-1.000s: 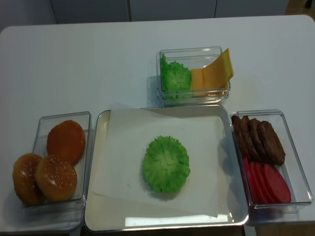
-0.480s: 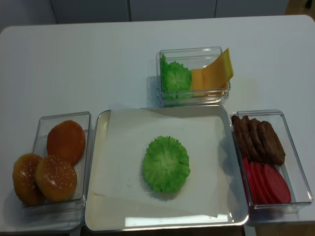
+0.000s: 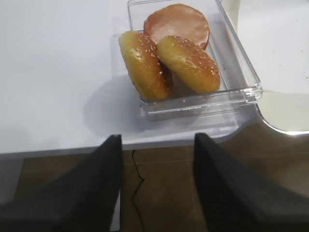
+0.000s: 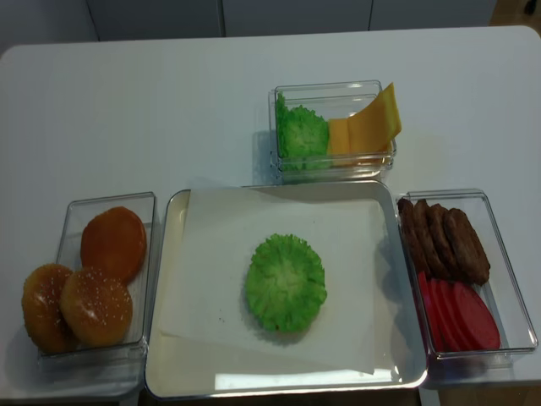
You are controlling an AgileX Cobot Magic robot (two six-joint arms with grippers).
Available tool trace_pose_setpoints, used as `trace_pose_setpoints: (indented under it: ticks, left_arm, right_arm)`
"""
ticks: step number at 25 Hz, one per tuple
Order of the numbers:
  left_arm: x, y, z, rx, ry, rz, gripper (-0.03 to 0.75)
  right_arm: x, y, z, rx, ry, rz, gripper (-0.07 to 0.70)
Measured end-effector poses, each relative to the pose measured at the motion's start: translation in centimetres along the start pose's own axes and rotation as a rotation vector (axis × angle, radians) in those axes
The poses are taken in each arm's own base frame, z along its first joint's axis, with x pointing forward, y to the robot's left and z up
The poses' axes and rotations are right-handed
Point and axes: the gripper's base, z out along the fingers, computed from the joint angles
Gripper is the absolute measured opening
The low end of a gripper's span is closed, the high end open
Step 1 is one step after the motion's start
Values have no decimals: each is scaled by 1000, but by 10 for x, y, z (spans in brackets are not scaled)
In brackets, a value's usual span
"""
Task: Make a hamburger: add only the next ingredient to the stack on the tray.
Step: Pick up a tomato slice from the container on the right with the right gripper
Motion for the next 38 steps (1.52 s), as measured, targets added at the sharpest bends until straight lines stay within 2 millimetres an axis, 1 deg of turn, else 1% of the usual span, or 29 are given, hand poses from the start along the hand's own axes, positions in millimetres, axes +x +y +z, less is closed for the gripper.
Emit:
trace_pose_setpoints:
  ticks: [14, 18, 20, 23, 25, 29, 32, 35, 38]
  left_arm:
    - [0, 0, 0, 0, 0, 0, 355]
    - [0, 0, 0, 0, 0, 0, 355]
    - [0, 0, 0, 0, 0, 0, 355]
    - [0, 0, 0, 0, 0, 0, 355]
    - [0, 0, 0, 0, 0, 0, 355]
    - [0, 0, 0, 0, 0, 0, 355]
    - [0, 0, 0, 0, 0, 0, 355]
    - [0, 0, 0, 0, 0, 0, 355]
    - [0, 0, 0, 0, 0, 0, 355]
  right_arm:
    - [0, -1, 0, 14, 0, 4, 449]
    - [-5, 2, -3, -23, -40, 20, 449]
    - [-12, 4, -5, -42, -54, 29, 449]
    - [-28, 5, 3, -43, -9, 28, 449]
    - [-43, 5, 13, -39, 6, 17, 449]
    - [-75, 5, 37, -45, 23, 73, 449]
    - [-91, 8, 56, -66, 89, 109, 449]
    - [-107, 10, 71, -82, 147, 137, 430]
    - [-125, 15, 85, -124, 197, 101, 416]
